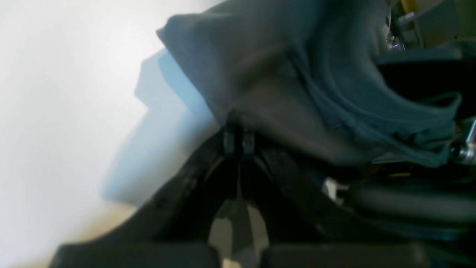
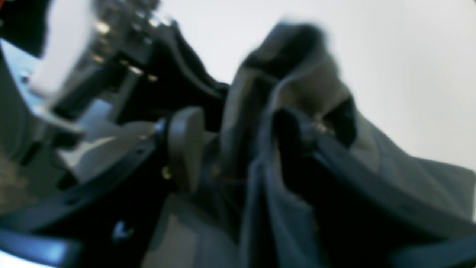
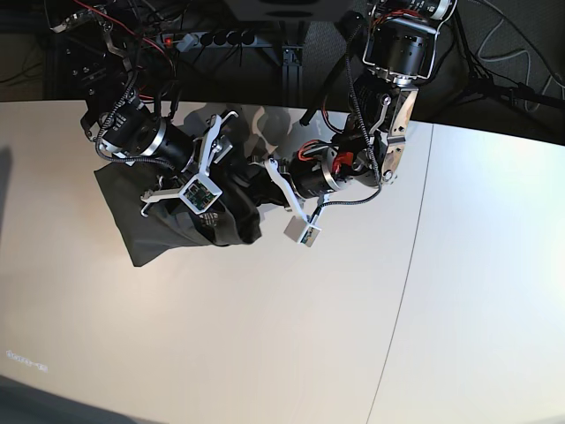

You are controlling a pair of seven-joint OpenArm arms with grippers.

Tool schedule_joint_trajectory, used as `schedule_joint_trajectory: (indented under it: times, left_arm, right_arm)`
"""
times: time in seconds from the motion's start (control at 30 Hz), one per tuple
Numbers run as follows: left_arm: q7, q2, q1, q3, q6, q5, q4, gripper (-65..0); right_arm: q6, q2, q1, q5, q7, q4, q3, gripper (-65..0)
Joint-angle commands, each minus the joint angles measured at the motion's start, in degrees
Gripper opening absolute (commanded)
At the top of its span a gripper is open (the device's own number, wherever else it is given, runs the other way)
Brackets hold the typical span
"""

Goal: Fold the T-shirt properly
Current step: 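Lift the other strip end with the right gripper and fold it toward the left gripper, then press and square the folded bundle with both grippers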

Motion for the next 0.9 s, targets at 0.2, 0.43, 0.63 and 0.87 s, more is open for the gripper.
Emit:
schedule_joint_trajectory:
  times: [0.2,0.43,0.63,0.87]
  left_arm:
    - [6.2,-0.7,1.2,-8.7,0.0,-0.5,1.7,-61.7]
    - [9.0,-6.1,1.2,-15.0,-3.2,-8.7,6.6,-61.7]
    - [11.5,-7.7,1.3,-15.3,-5.9,-12.9,10.0,-61.7]
    - [16.3,-7.7,1.3,-7.5,-6.1,-19.7,17.9,-61.9]
  right_arm:
    - [3.7,0.0,2.8,11.8,2.8,1.9,0.3,-30.5]
    - [3.7,0.0,8.0,8.6,2.6,2.9,1.9,-30.8]
    - [3.6,0.0,13.0,3.9,1.8,1.0,7.6,-65.0]
    - [3.6,0.0,19.6,4.7,2.3,-13.3,9.9,-65.0]
